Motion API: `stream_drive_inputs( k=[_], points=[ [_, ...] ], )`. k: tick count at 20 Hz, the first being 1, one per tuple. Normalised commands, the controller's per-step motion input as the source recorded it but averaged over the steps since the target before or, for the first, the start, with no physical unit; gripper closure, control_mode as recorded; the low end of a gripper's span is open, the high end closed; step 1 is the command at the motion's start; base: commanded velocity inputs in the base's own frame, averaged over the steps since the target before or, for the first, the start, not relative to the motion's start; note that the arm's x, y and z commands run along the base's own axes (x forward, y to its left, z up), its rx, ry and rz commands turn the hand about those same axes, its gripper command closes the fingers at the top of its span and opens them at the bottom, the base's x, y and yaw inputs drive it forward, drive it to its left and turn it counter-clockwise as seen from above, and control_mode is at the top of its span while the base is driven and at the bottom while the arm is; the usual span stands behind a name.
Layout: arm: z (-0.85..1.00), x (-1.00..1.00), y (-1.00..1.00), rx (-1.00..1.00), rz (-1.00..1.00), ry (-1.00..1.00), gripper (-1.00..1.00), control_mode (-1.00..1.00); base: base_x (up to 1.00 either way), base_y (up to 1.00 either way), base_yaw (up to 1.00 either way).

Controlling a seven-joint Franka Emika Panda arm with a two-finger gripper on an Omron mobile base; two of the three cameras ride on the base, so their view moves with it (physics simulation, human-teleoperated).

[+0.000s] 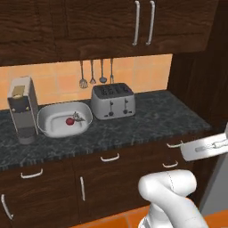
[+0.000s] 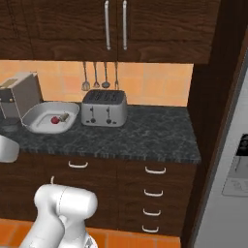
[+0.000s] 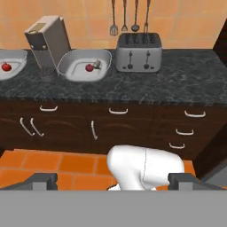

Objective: Place one tomato and one fish in each tupperware on the nearby counter, to pack two identical lunches.

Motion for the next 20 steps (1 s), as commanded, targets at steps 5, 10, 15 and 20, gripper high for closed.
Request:
stream_drive_inputs(
  k=[5, 10, 15, 20],
  points=[
    [0.0, 0.0, 0.0, 0.0, 0.0, 0.0, -1.0, 1.0, -0.07, -1.0, 0.0],
    [0.0, 0.0, 0.0, 0.0, 0.0, 0.0, -1.0, 1.0, -0.54, -1.0, 0.04],
    [0.0, 0.0, 0.0, 0.0, 0.0, 0.0, -1.0, 1.0, 0.06, -1.0, 0.07],
    [0.0, 0.0, 0.0, 0.0, 0.0, 0.0, -1.0, 1.0, -0.01, -1.0, 0.28]
  ],
)
